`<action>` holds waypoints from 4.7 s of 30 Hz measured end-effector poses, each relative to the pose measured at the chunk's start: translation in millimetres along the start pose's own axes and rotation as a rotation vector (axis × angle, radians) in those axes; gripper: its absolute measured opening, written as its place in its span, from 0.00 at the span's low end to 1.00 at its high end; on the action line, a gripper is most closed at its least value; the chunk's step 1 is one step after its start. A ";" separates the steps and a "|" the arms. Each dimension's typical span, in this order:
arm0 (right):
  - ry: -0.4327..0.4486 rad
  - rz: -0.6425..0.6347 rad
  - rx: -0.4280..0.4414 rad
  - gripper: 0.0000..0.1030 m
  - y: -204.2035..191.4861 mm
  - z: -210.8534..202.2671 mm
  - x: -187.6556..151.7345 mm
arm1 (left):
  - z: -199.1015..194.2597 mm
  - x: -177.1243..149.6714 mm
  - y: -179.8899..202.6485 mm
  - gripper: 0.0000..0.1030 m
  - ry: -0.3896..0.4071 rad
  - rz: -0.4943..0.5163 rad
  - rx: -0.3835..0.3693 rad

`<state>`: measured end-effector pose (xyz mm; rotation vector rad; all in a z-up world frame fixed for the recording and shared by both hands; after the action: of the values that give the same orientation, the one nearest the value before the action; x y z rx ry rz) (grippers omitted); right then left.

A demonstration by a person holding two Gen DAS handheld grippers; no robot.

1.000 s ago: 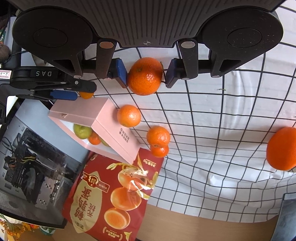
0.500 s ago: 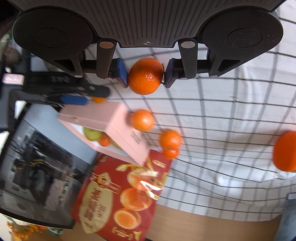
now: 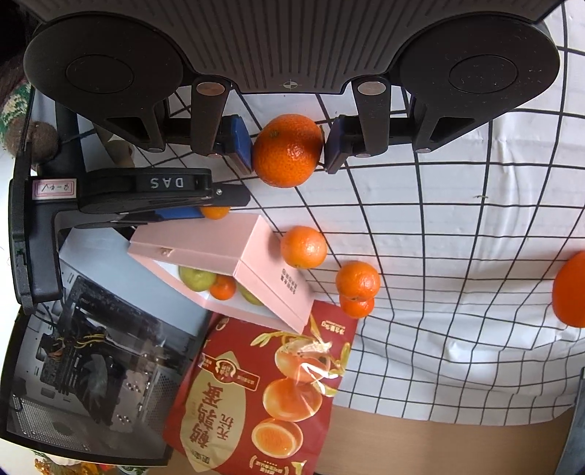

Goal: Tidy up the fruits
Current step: 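Grasp a mandarin with the right gripper while the left gripper holds its mandarin, then carry both mandarins over the pink box and open both grippers, then grasp another mandarin on the table with the right gripper, then grasp a mandarin with the left gripper while the right gripper lowers its mandarin and opens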

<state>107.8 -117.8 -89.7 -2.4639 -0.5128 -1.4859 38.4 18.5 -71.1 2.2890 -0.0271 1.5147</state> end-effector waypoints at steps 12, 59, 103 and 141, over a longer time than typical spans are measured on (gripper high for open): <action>0.007 -0.064 0.013 0.28 -8.8 -10.1 -2.1 | 0.1 0.3 -1.2 0.46 -0.005 -0.015 -0.007; 0.139 0.015 -0.204 0.28 73.2 -39.5 109.8 | 221.6 167.9 73.7 0.46 -0.146 -0.058 -0.089; -0.155 0.004 0.065 0.65 -93.1 113.4 119.0 | 13.6 111.8 -147.4 0.46 0.265 -0.282 0.204; -0.046 -0.126 0.139 0.40 -51.6 -51.2 33.4 | 56.0 83.5 -68.4 0.46 0.062 -0.133 -0.083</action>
<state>59.9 -83.0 -35.9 -2.4014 -0.7667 -1.3896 137.9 79.5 -37.1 2.1341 0.0765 1.4876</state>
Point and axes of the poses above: each gripper's, at about its wrist camera, not at the fingertips, and z roughly the way its jaws point, y to its right, x to its top, the point moved 9 cm from there along z, roughly the way its jaws point, and after that the axes turned 9 degrees about y, right-handed, at the moved point
